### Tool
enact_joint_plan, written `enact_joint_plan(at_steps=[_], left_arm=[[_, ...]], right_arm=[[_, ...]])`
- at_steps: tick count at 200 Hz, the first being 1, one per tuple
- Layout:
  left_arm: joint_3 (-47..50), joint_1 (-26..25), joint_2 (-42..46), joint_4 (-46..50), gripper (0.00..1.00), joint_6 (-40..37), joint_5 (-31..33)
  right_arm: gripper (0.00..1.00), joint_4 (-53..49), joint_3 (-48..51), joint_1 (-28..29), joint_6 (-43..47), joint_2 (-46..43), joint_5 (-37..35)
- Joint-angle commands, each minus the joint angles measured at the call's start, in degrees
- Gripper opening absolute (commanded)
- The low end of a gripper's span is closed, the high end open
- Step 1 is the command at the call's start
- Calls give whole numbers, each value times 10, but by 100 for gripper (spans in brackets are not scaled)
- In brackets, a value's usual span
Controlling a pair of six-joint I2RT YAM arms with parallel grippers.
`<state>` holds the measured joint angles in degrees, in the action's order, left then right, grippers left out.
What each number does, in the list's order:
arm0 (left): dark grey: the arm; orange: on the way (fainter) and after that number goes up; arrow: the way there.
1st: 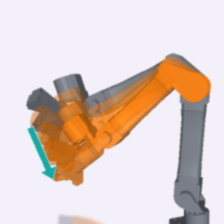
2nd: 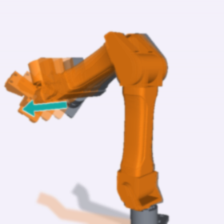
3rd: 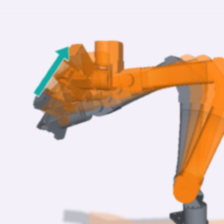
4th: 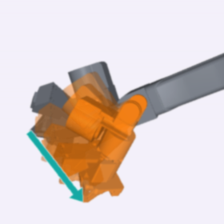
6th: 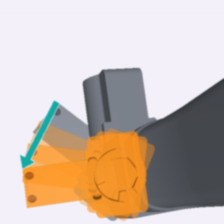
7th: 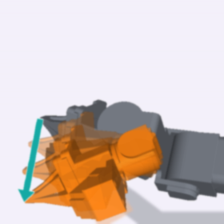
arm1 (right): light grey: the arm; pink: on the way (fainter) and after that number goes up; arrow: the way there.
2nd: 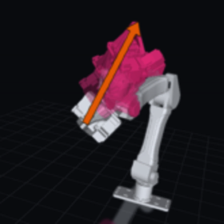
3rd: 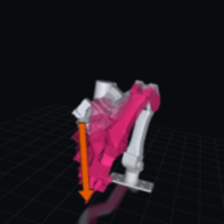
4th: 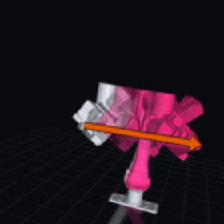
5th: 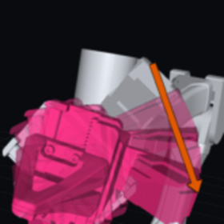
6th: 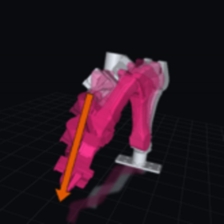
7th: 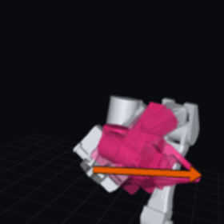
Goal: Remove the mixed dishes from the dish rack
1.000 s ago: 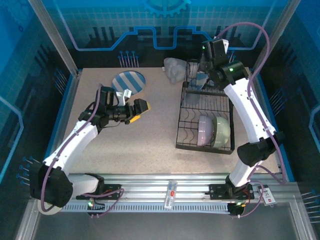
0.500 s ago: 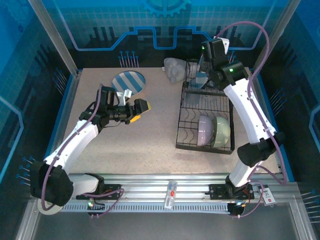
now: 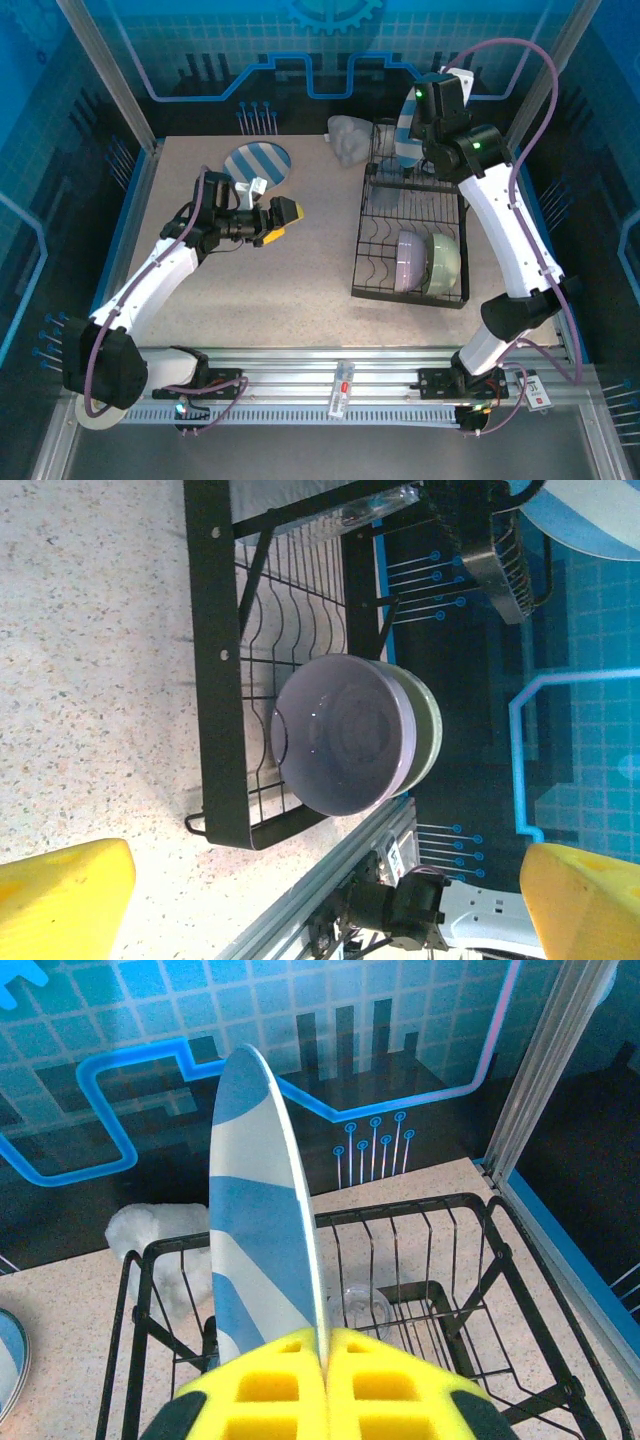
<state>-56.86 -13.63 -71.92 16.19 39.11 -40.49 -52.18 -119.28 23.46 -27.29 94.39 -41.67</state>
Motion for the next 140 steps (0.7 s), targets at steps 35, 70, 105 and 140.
enact_joint_plan(at_steps=[35,70,105,140], left_arm=[[-17,0,-2,-64,99,31,-45],[-18,0,-14,-121,99,74,-66],[-13,0,-33,-244,99,167,-108],[2,0,-59,-420,99,293,-114]], right_arm=[[0,30,-6,-22,-21,-49,9],[0,61,24,-32,-42,-89,60],[0,63,22,-38,-61,-104,111],[0,71,22,-59,-77,-103,187]])
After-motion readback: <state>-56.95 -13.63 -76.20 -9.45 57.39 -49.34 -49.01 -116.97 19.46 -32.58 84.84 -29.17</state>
